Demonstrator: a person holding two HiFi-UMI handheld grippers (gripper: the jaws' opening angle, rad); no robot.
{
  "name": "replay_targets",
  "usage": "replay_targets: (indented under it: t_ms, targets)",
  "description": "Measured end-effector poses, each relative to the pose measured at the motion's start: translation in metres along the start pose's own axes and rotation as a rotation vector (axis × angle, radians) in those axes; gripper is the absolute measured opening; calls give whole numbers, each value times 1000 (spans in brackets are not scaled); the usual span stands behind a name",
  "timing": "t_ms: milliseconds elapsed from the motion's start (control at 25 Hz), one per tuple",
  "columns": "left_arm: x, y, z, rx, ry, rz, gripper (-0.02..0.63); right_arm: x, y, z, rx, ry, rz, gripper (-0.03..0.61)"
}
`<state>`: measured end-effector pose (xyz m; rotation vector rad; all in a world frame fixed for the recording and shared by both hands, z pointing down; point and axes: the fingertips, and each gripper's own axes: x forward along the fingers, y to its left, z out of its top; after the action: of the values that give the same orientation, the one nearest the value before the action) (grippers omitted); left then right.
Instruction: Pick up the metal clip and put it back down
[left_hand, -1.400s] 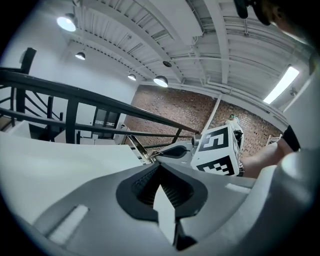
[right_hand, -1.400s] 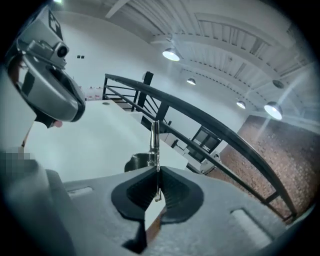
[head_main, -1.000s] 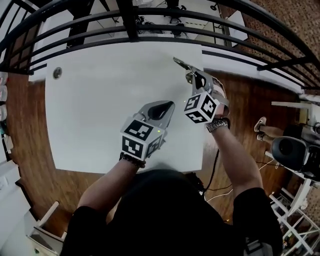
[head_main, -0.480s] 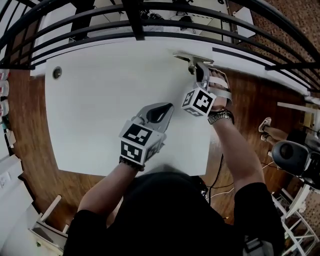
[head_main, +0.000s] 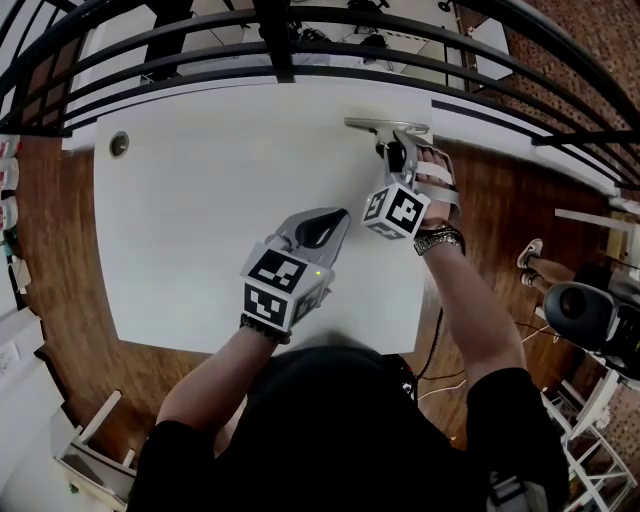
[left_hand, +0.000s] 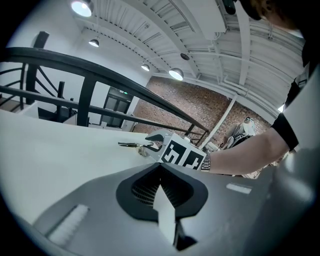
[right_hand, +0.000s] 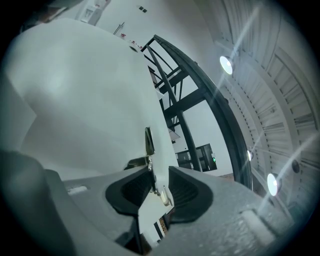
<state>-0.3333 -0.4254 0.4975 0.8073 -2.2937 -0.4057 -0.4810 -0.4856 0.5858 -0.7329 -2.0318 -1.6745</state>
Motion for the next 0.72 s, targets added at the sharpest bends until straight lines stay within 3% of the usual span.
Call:
replay_targets:
  t_ms: [520,720]
  targets:
    - [-20,-11,1,37,-22,2,17,-29,15,1,24,28,10,106]
    - [-27,-27,6,64,-36,-3,18,-58,8,2,82,7,-2,106]
